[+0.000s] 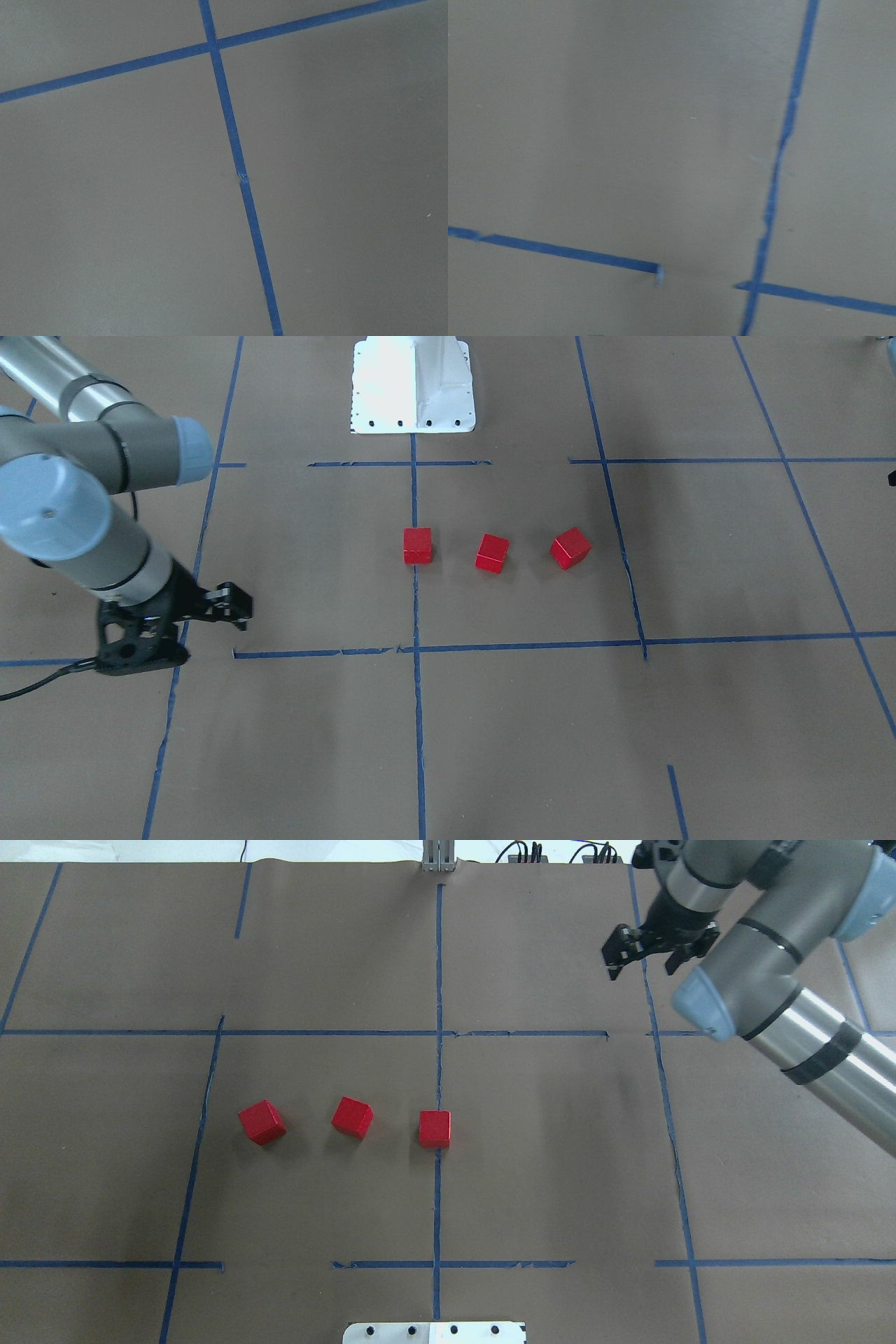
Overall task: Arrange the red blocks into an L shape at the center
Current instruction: 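Open the right gripper and withdraw the right arm away from the cube, then move the left gripper toward the red cube nearest the center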
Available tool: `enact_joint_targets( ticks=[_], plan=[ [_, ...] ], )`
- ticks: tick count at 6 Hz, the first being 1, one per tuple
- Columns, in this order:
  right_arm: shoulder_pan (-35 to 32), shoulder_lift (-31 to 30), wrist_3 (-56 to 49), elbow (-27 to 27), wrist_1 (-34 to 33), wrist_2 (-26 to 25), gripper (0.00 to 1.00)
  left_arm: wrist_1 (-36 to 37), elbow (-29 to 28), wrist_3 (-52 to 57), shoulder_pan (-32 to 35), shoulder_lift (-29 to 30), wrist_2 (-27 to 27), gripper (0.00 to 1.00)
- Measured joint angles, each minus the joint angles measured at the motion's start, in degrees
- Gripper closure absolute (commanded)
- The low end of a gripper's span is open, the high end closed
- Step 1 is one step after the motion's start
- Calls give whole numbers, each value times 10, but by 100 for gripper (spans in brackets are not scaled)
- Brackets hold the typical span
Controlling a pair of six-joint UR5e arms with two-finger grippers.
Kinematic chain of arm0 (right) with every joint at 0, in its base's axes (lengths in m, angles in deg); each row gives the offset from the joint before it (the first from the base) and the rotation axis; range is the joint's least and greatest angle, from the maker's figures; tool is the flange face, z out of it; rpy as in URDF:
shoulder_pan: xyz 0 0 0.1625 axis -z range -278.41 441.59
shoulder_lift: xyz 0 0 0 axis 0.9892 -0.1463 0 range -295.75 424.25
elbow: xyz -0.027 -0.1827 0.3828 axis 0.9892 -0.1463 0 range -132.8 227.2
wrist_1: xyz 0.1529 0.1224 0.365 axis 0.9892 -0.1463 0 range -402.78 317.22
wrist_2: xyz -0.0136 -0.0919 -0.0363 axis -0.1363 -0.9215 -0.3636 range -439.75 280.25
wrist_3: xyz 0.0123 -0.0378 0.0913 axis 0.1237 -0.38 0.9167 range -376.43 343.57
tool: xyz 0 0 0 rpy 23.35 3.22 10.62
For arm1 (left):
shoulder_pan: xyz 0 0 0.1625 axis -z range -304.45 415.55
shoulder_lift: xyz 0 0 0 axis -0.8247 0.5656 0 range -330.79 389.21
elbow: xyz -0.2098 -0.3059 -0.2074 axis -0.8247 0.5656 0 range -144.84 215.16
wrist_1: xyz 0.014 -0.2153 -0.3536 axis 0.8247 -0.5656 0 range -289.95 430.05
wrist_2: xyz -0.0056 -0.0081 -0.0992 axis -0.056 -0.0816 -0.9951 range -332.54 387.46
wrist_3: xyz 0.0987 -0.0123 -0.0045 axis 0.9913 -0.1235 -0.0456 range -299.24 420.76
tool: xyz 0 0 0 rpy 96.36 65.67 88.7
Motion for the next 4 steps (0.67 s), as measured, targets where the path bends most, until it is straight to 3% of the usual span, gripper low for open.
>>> enact_joint_targets(
  ticks=[4],
  plan=[
    [-198,-287,-374,91,0,35,0,0,8,-2,-7,83,0,0]
  ],
)
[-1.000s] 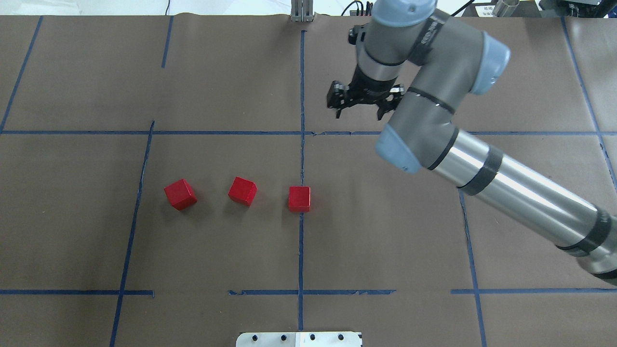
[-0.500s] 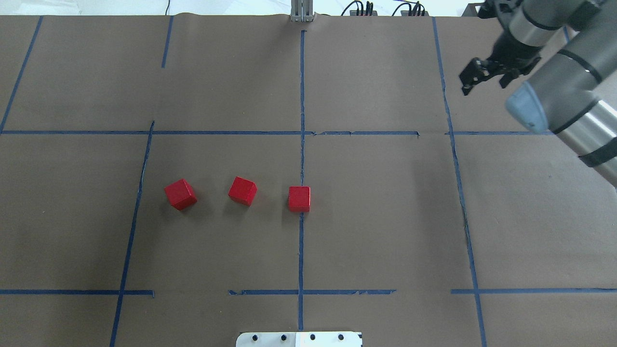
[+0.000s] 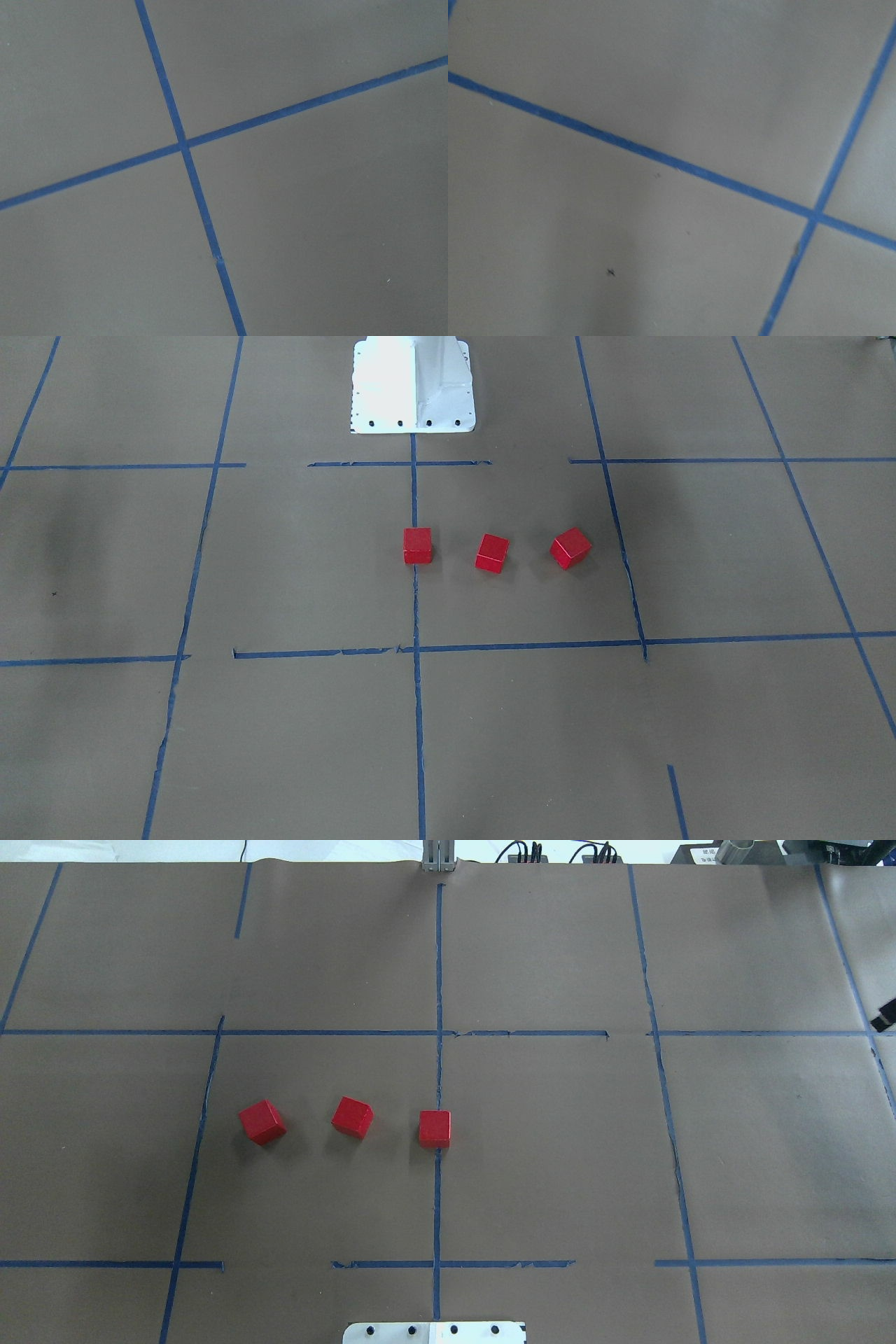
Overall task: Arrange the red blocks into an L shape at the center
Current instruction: 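Move the left gripper toward the red cube nearest the center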
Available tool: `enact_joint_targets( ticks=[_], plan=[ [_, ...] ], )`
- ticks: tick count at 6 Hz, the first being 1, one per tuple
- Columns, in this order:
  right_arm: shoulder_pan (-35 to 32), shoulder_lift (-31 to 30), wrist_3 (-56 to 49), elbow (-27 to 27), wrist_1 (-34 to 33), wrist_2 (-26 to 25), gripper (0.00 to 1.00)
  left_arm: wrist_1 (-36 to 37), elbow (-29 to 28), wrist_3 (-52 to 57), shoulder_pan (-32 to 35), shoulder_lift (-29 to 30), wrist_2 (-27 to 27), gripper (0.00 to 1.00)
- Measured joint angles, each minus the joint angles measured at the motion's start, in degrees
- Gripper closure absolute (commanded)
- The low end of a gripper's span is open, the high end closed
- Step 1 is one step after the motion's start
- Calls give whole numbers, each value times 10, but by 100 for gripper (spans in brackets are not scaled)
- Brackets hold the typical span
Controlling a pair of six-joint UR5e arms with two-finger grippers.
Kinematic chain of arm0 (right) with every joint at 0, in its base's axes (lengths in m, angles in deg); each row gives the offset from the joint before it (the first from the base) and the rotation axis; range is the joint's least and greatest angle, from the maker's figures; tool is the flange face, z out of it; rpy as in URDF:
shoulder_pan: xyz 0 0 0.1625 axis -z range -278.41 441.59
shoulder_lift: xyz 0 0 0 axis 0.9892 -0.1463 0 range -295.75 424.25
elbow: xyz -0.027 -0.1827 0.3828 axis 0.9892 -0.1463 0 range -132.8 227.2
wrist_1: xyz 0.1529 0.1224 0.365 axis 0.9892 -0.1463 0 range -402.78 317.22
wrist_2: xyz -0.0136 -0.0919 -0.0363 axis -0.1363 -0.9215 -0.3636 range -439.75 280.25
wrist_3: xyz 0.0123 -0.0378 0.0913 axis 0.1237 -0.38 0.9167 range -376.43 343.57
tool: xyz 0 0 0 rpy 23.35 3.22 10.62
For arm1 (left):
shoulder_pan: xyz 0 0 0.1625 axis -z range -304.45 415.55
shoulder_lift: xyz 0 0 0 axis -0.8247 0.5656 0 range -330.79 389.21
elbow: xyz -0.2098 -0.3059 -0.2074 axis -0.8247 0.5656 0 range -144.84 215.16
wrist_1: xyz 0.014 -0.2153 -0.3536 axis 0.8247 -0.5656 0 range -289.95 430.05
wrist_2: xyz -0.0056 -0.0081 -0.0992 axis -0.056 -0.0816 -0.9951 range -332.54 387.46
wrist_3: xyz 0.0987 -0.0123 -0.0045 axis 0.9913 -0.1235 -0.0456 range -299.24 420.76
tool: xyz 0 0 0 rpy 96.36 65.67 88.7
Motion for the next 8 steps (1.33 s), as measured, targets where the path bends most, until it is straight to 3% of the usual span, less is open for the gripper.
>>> enact_joint_targets(
  ticks=[2,3,5,8],
  plan=[
    [-77,-95,-37,37,-1,22,0,-17,15,-65,-49,30,-19,0],
    [-89,-113,-38,43,-1,25,0,-46,40,-139,-119,41,-24,0],
    [-92,-122,-33,43,2,29,0,-72,56,-324,-274,121,-5,0],
    [-93,-122,-31,40,3,30,0,-76,-1,-624,-469,262,179,0]
  ],
)
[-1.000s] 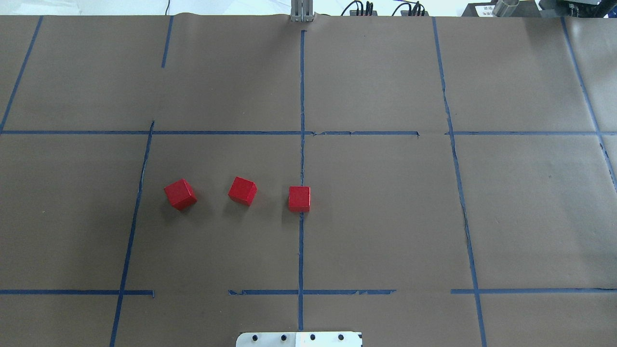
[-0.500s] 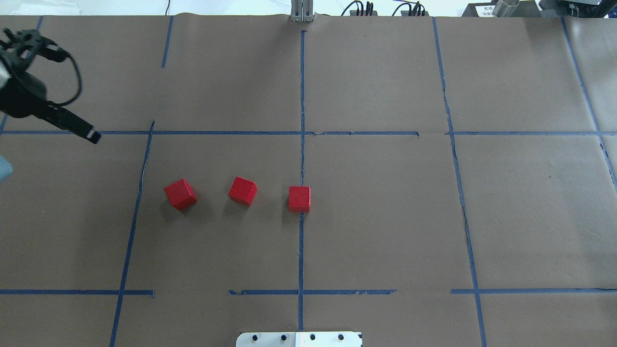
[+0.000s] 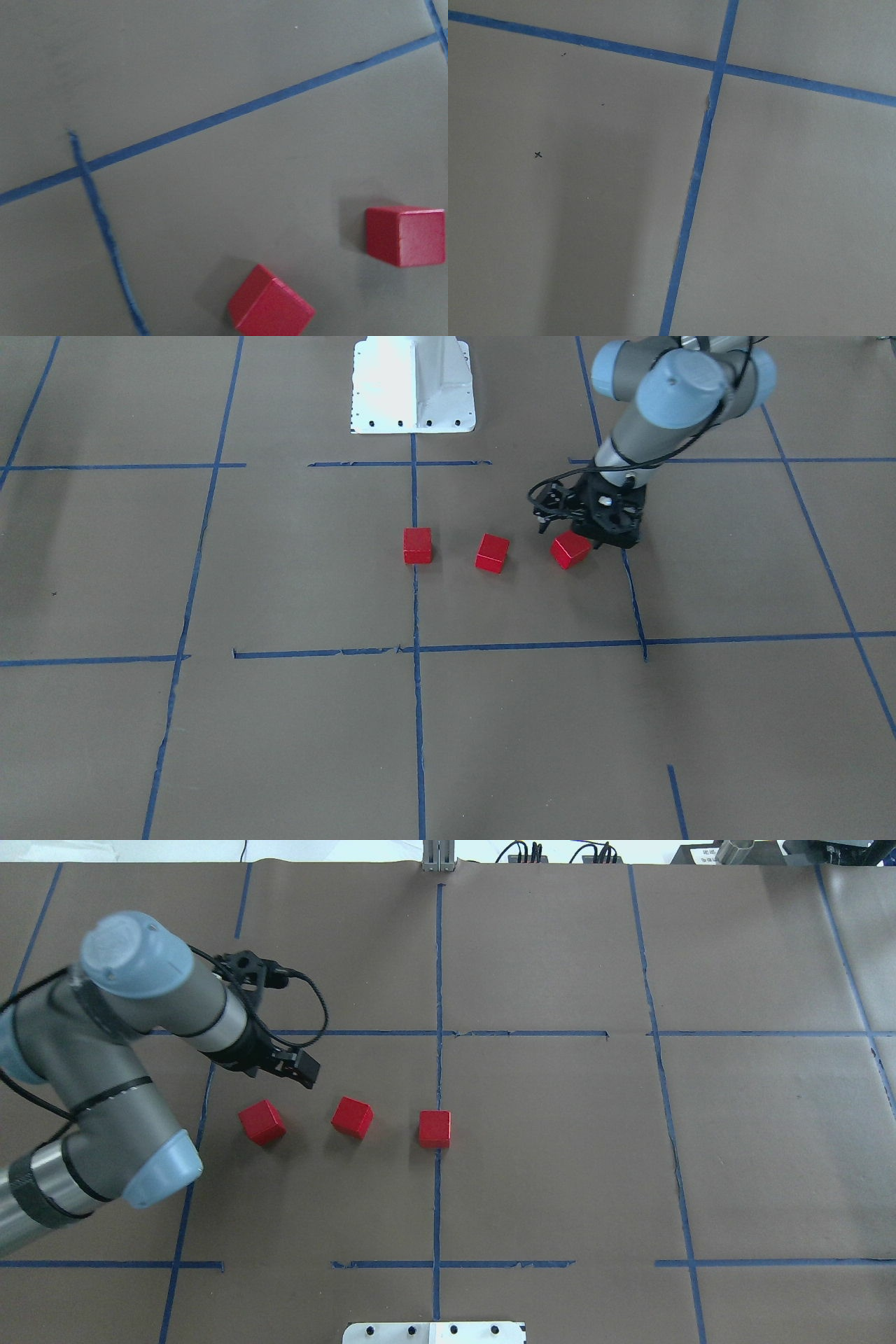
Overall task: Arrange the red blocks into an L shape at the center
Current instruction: 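Move the left gripper toward the red cube nearest the center, then lower the left gripper over that red cube and close on it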
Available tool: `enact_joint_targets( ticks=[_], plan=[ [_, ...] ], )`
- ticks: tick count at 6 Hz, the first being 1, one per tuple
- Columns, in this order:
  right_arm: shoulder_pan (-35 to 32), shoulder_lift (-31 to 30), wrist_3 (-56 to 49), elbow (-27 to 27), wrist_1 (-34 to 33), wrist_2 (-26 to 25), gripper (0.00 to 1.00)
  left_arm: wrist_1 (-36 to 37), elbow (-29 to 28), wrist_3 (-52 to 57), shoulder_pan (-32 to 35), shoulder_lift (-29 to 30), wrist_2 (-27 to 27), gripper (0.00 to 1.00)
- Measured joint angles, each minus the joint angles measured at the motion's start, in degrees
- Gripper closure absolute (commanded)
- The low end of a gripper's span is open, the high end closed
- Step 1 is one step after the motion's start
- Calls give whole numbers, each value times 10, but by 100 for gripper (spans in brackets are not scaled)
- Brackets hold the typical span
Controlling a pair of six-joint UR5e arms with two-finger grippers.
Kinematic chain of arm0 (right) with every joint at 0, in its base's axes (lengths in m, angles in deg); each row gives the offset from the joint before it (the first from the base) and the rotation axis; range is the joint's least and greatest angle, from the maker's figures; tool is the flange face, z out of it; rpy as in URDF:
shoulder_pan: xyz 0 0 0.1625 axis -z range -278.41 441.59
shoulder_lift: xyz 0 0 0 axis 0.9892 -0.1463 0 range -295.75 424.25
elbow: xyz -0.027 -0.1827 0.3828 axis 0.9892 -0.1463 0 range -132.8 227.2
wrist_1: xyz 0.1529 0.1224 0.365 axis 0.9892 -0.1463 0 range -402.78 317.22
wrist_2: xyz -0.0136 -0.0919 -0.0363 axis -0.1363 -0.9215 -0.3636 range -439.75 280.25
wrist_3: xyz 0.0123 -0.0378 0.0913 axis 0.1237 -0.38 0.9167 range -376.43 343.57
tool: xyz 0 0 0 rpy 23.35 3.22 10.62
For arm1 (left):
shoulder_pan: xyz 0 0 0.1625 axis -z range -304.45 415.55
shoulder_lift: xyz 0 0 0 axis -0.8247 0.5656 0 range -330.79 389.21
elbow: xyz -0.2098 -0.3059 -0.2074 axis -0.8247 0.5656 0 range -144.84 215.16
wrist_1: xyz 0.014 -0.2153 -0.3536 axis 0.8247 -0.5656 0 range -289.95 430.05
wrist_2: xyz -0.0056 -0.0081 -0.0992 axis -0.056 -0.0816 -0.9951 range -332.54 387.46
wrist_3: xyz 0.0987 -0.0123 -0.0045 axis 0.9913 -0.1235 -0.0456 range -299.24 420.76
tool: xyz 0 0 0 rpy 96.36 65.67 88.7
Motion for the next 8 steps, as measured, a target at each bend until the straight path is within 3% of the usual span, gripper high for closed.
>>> enact_joint_targets(
  ticks=[2,5,6,8],
  plan=[
    [0,1,0,0,0,0,0,-17,-53,-66,-53,43,65,0],
    [0,1,1,-1,0,2,0,-70,-112,-73,-68,59,72,0],
    [0,0,1,-1,0,2,0,-72,-119,-73,-72,61,72,6],
    [0,0,1,-3,0,2,0,-73,-134,-73,-75,69,73,30]
  ],
)
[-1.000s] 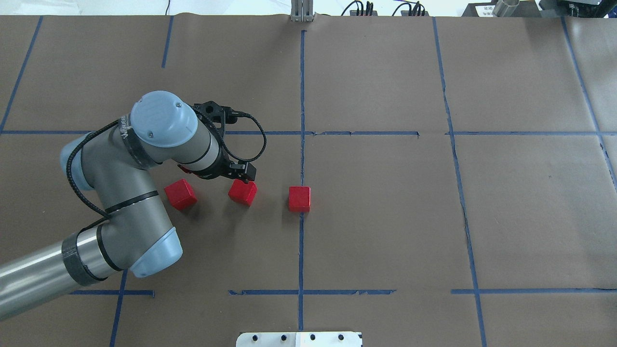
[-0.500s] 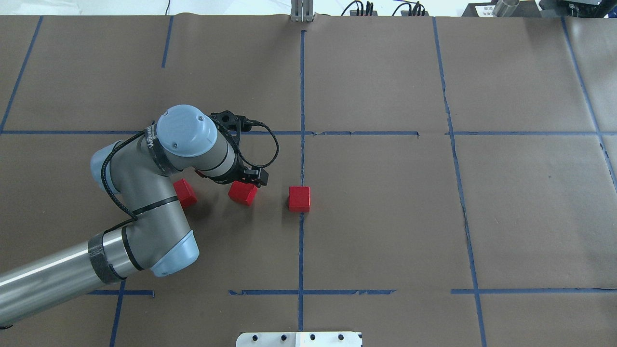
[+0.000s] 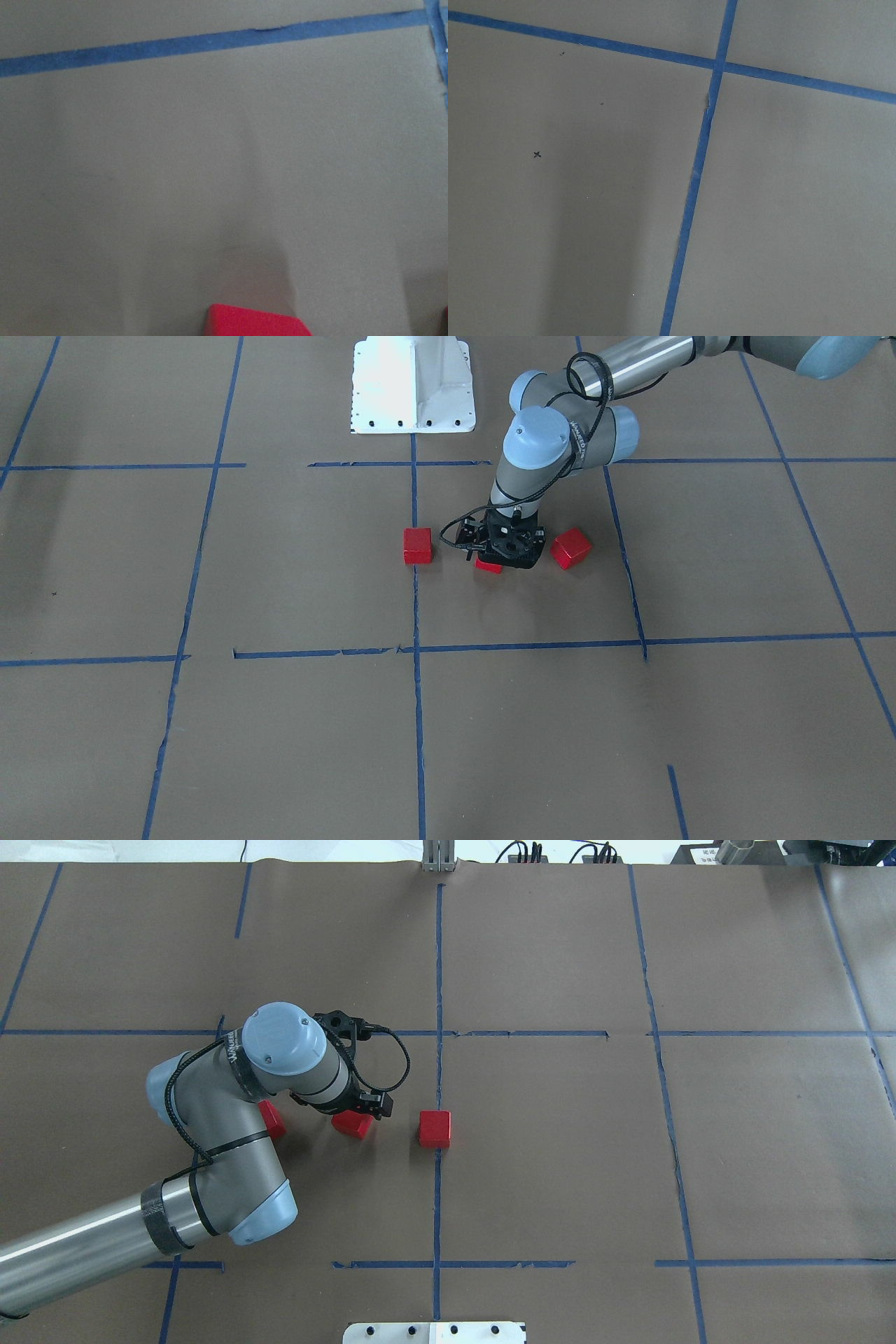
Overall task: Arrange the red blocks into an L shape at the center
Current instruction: 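Lower the left gripper over that red cube and close on it, then carry the cube with the left gripper to just beyond the centered cube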
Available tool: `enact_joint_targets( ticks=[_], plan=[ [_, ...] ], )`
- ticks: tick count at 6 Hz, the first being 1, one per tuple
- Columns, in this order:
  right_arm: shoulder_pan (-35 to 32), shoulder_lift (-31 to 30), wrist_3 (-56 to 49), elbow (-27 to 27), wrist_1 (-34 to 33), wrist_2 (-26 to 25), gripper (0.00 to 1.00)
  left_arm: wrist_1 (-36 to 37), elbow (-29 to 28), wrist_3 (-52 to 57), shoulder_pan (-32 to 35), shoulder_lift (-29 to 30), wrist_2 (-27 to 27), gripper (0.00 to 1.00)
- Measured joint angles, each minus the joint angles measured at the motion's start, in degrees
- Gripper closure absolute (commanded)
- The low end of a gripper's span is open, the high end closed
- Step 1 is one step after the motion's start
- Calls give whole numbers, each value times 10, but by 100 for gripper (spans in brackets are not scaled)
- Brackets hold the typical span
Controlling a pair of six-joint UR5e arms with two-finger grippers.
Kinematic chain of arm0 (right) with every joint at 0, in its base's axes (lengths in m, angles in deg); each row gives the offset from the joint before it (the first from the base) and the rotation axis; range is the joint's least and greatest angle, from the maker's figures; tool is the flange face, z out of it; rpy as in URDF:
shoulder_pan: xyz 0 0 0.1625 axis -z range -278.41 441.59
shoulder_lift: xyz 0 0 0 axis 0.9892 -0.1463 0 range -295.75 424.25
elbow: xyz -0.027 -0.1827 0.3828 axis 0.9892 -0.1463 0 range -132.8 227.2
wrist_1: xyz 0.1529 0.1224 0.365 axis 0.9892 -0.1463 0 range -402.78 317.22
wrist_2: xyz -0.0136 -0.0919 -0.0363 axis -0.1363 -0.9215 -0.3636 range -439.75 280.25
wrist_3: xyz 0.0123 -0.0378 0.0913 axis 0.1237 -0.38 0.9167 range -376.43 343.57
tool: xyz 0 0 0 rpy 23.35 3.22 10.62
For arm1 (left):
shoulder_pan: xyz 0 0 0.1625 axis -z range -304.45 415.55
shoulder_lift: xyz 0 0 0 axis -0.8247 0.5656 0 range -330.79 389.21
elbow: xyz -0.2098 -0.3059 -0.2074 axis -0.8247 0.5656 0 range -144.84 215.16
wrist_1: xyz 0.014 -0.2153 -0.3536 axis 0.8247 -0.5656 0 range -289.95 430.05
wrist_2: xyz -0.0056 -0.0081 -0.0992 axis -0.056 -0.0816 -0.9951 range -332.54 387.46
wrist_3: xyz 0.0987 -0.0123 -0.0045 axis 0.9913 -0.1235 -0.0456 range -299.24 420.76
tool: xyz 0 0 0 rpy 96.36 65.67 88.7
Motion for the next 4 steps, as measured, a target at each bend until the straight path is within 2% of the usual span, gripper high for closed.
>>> enact_joint_targets(
  ticks=[1,3,4],
  plan=[
    [0,0,0,0,0,0,0,0,-4,0,0,4,0,42],
    [0,0,0,-1,0,2,0,0,-5,0,0,7,0,88],
    [0,0,0,-1,1,4,0,2,-5,-1,1,12,0,91]
  ],
)
